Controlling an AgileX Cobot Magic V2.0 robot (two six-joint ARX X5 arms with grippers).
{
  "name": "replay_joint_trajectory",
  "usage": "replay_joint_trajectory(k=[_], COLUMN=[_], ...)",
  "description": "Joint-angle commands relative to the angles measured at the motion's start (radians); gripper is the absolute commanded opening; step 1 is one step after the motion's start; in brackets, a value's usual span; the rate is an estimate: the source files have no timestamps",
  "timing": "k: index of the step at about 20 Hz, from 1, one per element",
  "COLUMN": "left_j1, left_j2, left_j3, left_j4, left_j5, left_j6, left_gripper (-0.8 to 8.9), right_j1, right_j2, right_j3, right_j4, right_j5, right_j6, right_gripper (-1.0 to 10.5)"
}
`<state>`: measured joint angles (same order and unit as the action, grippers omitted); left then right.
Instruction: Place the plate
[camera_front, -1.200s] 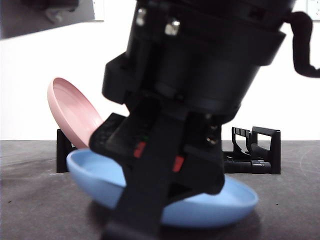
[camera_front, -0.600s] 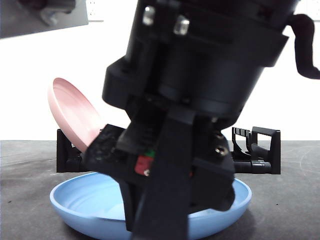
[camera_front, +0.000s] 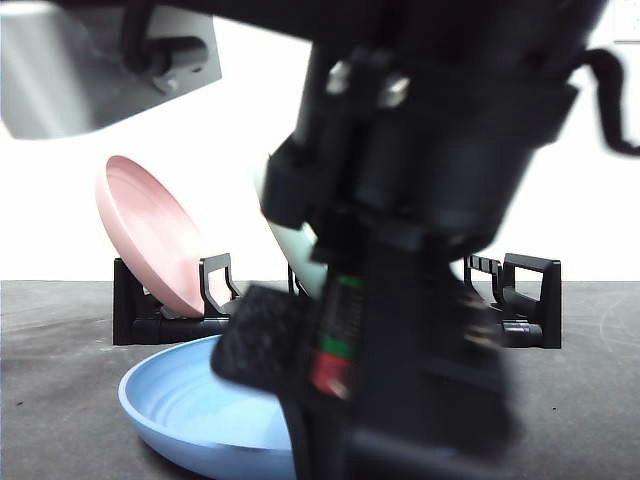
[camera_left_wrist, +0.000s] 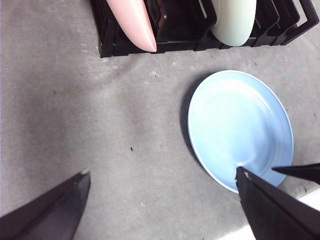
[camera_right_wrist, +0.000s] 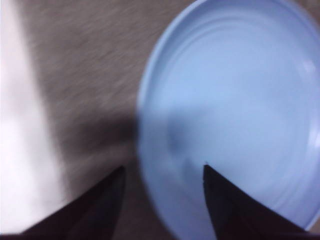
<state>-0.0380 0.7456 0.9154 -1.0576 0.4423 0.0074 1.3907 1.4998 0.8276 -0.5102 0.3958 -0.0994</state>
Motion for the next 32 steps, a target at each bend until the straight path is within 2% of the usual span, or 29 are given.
replay_joint_trajectory(k=[1, 6, 9, 11, 14, 16, 17, 20, 22, 26, 29, 32], left_j1=[-0.003, -0.003, -0.003, -0.003, -0.003, -0.003, -0.003, -0.003, -0.010, -0.056, -0.104, -0.158], left_j2=[0.005, 0.005, 0.005, 0.005, 0.006, 0.013, 0.022, 0.108, 0.206, 0.438, 0.599, 0.719], left_j3=[0.022, 0.022, 0.022, 0.022, 0.022, 0.023, 0.027, 0.095, 0.187, 0.444, 0.621, 0.722], left_j4=[0.010, 0.010, 0.011, 0.036, 0.143, 0.229, 0.267, 0.294, 0.279, 0.153, 0.063, 0.035], left_j5=[0.003, 0.003, 0.004, 0.004, 0.004, 0.004, 0.004, 0.003, -0.008, -0.150, -0.256, -0.350], left_j6=[0.008, 0.008, 0.000, -0.023, -0.145, -0.253, -0.279, -0.293, -0.292, -0.240, -0.201, -0.198], left_gripper=[4.65, 4.65, 4.65, 4.64, 4.59, 4.60, 4.60, 4.54, 4.01, 3.98, 3.98, 3.98], right_j1=[0.035, 0.054, 0.038, 0.000, -0.121, -0.234, -0.291, -0.441, -0.504, -0.574, -0.586, -0.589], right_j2=[0.013, -0.061, -0.169, -0.263, -0.408, -0.500, -0.542, -0.663, -0.723, -0.796, -0.805, -0.802], right_j3=[0.070, 0.223, 0.283, 0.291, 0.291, 0.291, 0.291, 0.291, 0.291, 0.291, 0.291, 0.291], right_j4=[-0.057, -0.122, -0.127, -0.128, -0.190, -0.241, -0.262, -0.293, -0.292, -0.301, -0.335, -0.381], right_j5=[-0.049, -0.040, 0.080, 0.114, 0.114, 0.101, 0.100, 0.102, 0.102, 0.103, 0.107, 0.127], right_j6=[0.040, 0.040, 0.038, 0.032, 0.040, 0.040, 0.040, 0.040, 0.040, 0.040, 0.040, 0.060], right_gripper=[3.0, 2.9, 1.8, 1.2, 1.1, 1.1, 1.1, 1.1, 1.1, 1.1, 1.1, 1.1])
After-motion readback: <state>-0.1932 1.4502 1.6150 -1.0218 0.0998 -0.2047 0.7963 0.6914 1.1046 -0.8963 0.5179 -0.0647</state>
